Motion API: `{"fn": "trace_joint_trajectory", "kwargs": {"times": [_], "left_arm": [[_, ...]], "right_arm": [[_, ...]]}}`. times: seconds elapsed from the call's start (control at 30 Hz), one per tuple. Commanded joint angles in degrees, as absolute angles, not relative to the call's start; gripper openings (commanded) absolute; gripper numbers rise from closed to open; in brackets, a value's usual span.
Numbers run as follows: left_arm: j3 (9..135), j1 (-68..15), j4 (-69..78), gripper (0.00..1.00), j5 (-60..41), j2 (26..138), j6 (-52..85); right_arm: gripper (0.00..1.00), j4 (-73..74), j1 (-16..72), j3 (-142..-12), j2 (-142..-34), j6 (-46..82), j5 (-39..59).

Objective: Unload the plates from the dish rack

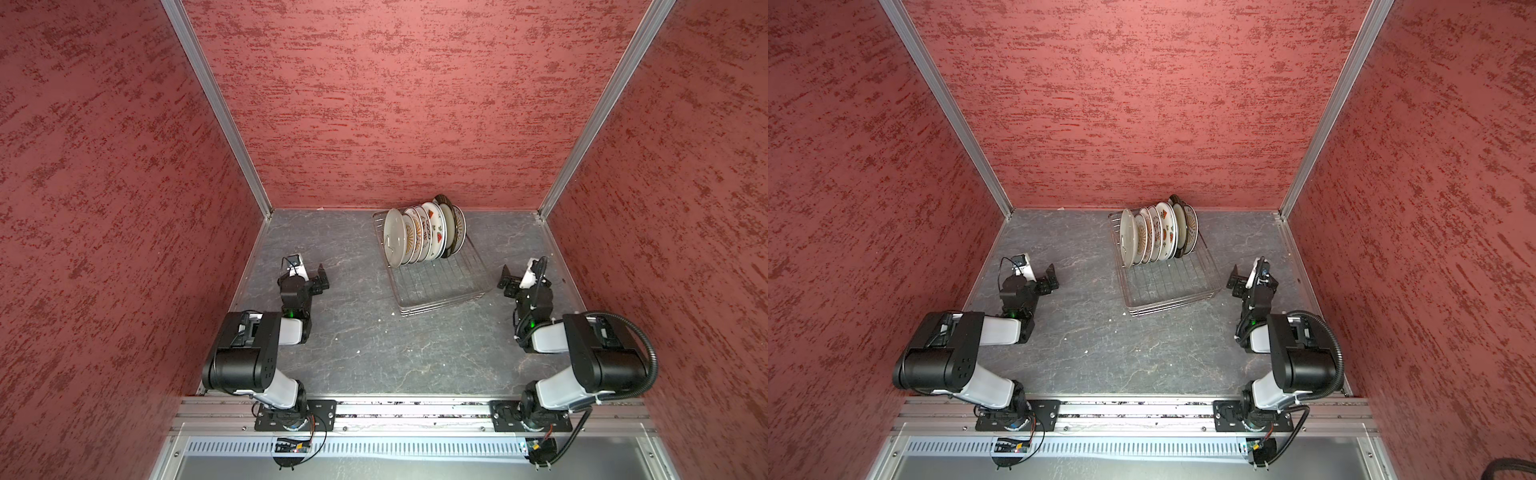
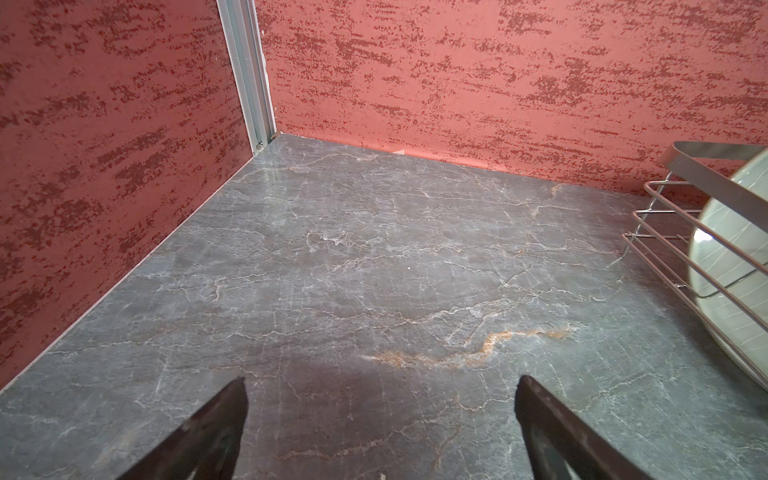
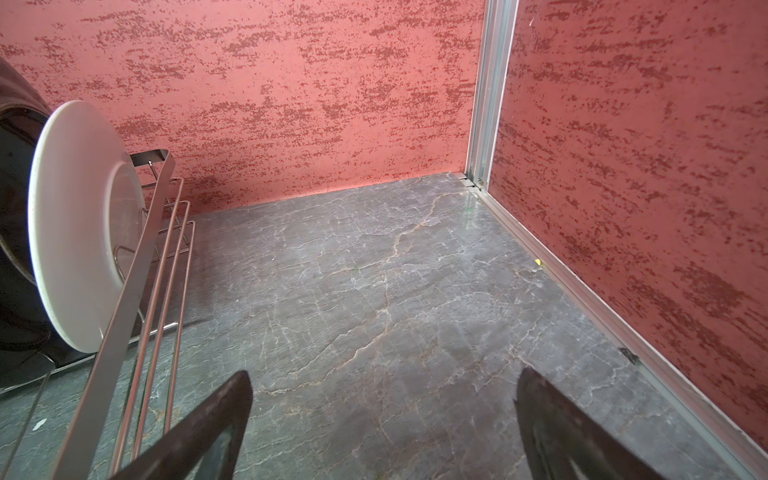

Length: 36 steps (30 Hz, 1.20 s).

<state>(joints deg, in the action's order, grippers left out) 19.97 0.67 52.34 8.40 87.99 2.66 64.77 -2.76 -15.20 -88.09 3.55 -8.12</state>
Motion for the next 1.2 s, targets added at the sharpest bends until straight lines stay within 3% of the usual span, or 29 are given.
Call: {"fn": "trace_joint_trajectory", "kwargs": {"times": [0.0,0.5,0.87,1.03,1.17], "left_arm": [[20.68,0.54,53.27,0.99,7.91,87.89,1.76],[17.03,0.53,58.23,1.00,7.78,85.71,1.85],[16.92,-0.82,39.11,1.00,2.44,59.79,3.52],[16.72,-1.32,36.98,0.99,-3.18,50.16,18.76],[19.35,-1.41,28.29,1.00,-9.56,42.25,32.63]], "right_arm": [[0.99,65.61,-2.54,-16.27,-88.42,2.36,-7.28],[0.99,64.98,-2.54,-15.53,-85.44,1.95,-6.36],[0.99,48.23,-2.54,-17.64,-64.08,2.40,2.50],[0.99,48.16,-2.49,-16.64,-55.46,24.07,-0.82],[0.99,38.86,-2.54,-19.71,-49.02,34.67,3.69]]}}
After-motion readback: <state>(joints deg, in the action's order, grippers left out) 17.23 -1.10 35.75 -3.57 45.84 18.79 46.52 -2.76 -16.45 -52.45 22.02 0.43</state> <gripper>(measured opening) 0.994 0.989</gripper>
